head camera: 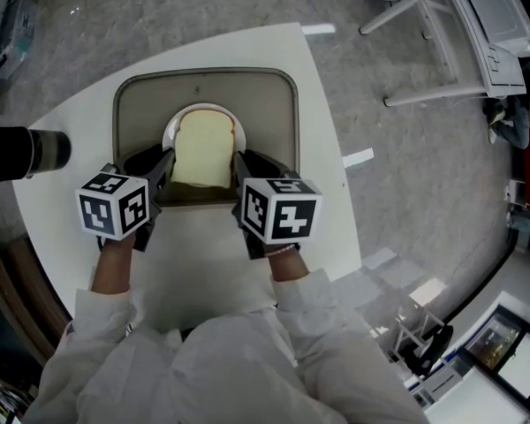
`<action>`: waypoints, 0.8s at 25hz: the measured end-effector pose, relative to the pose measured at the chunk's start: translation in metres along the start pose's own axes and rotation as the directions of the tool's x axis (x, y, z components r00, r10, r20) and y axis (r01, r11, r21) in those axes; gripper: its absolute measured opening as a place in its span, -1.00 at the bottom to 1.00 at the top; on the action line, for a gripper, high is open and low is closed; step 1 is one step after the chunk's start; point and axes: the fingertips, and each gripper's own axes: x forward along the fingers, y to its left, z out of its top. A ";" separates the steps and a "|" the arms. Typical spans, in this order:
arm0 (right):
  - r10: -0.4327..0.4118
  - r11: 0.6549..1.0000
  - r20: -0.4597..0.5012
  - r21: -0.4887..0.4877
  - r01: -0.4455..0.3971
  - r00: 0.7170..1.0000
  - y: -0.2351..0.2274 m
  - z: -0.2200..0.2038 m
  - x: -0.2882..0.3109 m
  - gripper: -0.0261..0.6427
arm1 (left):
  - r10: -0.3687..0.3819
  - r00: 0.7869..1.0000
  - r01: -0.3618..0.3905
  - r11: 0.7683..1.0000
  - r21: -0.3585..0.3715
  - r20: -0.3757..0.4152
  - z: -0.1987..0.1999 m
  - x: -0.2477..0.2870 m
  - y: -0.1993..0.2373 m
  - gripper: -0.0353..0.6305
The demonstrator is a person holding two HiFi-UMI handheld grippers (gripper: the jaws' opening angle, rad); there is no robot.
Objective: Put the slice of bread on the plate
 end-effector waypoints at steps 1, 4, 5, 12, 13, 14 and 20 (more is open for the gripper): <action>0.000 1.000 0.000 -0.001 0.000 1.000 0.000 0.000 0.000 -0.78 | 0.000 1.000 0.000 1.000 0.002 -0.001 0.000 0.000 0.000 -0.63; -0.003 1.000 0.000 -0.010 0.003 1.000 0.000 -0.002 0.000 -0.78 | 0.003 1.000 -0.003 1.000 0.011 -0.002 -0.002 -0.001 0.000 -0.63; -0.003 1.000 0.001 -0.015 0.003 1.000 0.001 -0.002 0.000 -0.78 | 0.002 1.000 -0.002 1.000 0.015 -0.002 -0.003 -0.002 0.000 -0.63; -0.010 0.999 0.021 -0.039 0.011 1.000 0.001 0.000 -0.001 -0.78 | -0.010 1.000 0.010 1.000 0.016 -0.002 -0.002 -0.002 0.000 -0.63; -0.012 0.999 0.025 -0.041 0.013 1.000 0.001 0.001 -0.001 -0.78 | -0.009 1.000 0.009 1.000 0.017 0.000 -0.001 -0.002 0.000 -0.63; -0.014 0.999 0.029 -0.043 0.015 0.999 0.000 0.002 0.000 -0.78 | -0.008 1.000 0.007 1.000 0.020 0.003 -0.001 -0.001 0.001 -0.62; -0.021 0.998 0.043 -0.065 0.023 0.999 0.001 0.001 -0.001 -0.78 | -0.010 1.000 0.009 0.999 0.036 0.012 -0.001 -0.003 0.002 -0.62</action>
